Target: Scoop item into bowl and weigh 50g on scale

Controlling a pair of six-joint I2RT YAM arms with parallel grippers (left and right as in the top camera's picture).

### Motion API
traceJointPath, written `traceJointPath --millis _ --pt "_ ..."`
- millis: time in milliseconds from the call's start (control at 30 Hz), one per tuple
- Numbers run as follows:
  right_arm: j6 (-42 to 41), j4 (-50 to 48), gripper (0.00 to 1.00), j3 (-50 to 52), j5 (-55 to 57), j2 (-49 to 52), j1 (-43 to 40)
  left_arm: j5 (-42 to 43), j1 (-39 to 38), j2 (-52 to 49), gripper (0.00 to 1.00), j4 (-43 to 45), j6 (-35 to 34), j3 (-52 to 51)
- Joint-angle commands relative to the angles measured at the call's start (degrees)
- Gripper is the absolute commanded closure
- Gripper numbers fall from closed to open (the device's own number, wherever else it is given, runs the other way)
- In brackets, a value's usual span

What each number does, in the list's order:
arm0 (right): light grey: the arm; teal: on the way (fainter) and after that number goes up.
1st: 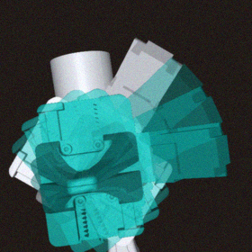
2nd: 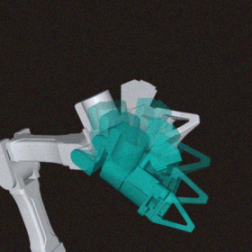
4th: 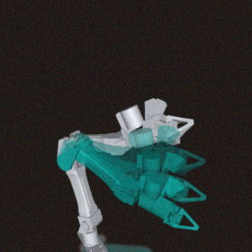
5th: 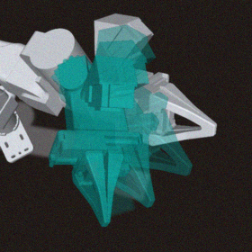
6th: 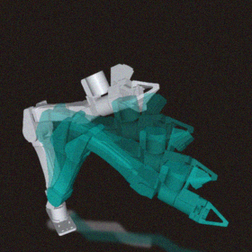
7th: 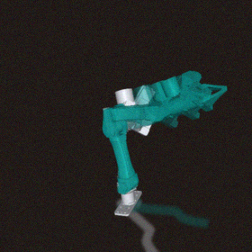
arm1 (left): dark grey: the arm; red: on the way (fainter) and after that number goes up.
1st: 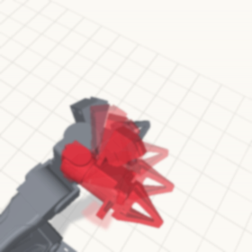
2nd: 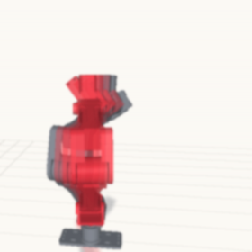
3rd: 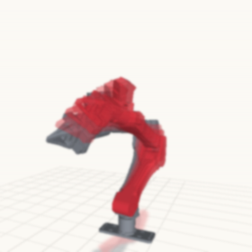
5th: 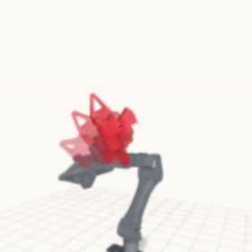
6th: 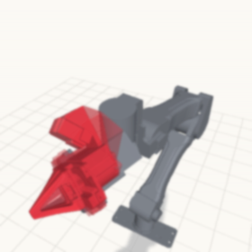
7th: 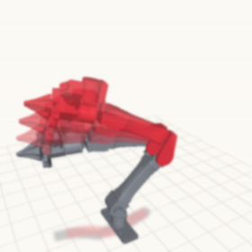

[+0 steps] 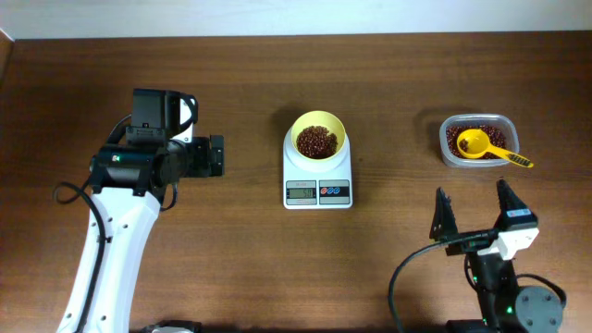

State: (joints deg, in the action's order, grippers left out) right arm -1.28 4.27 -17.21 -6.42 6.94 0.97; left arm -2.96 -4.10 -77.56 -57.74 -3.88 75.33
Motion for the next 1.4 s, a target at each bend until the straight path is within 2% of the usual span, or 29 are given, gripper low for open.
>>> traceJointPath --millis 0,267,400,567,700,933,1067,1367 --pt "-0.2 0.2 0.01 3.6 0.7 -4.7 0.6 0.2 0.2 0.4 0.01 0.0 0.3 0.2" --pt "-0.2 -1.7 0.01 8.2 6.3 -6.8 0.6 0.2 0.2 0.4 0.01 0.0 0.3 0.2" --pt "-0.2 -13.6 0.01 16.6 7.1 -6.8 0.6 0.2 0.2 0.4 0.01 0.0 0.3 0.2" --pt "-0.2 -9.4 0.01 16.9 8.0 -6.8 -1.2 0.2 0.2 0.4 0.01 0.0 0.3 0.2" --pt "-1.0 0.6 0.01 16.9 6.4 -6.8 -1.4 0.2 0.2 0.4 0.01 0.0 0.3 0.2" --pt "-0.8 0.5 0.01 16.9 6.9 -6.8 -1.4 0.2 0.2 0.4 0.01 0.0 0.3 0.2" --pt "5.2 0.5 0.01 16.9 6.7 -6.8 -1.4 0.2 0.2 0.4 0.01 0.0 0.3 0.2" --pt "5.2 0.5 0.01 16.9 6.7 -6.8 -1.4 0.2 0.2 0.4 0.01 0.0 0.3 0.2"
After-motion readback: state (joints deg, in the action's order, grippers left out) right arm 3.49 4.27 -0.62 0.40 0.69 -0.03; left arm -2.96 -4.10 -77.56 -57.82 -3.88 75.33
